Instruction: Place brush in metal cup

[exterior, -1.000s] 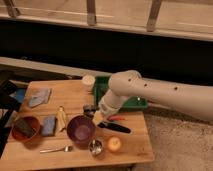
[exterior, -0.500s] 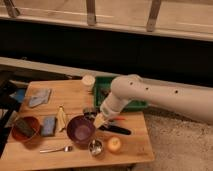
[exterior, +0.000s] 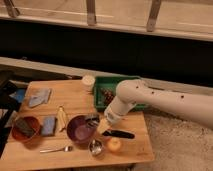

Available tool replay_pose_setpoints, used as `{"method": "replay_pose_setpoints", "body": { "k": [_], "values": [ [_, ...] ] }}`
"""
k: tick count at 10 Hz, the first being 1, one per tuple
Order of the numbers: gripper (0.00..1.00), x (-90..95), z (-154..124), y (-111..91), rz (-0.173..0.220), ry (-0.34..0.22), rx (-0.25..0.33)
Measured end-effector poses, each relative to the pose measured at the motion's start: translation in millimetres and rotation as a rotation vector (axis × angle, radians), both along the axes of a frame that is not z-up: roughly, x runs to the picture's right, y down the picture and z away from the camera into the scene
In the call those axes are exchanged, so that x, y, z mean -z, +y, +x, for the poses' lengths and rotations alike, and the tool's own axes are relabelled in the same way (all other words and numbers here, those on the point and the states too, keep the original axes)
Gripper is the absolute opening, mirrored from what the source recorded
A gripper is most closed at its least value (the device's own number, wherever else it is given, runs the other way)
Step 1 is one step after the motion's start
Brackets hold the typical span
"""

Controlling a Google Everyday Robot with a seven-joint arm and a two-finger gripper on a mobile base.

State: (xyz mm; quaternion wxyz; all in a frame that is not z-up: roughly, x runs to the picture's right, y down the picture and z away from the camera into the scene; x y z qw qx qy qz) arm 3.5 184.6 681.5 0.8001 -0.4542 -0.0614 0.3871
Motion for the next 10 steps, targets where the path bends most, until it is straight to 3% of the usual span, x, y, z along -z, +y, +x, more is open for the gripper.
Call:
{"method": "replay_pose_setpoints", "body": {
  "k": [3, 6, 10],
  "values": [
    [0.0, 7.6, 14, 18, -0.035, -0.032, -0.028],
    [0.0, 17.3, 27, 41, -0.087, -0.03, -0.051],
    [0.0, 16.8, 25, 40, -0.083, -0.033, -0.049]
  ]
}}
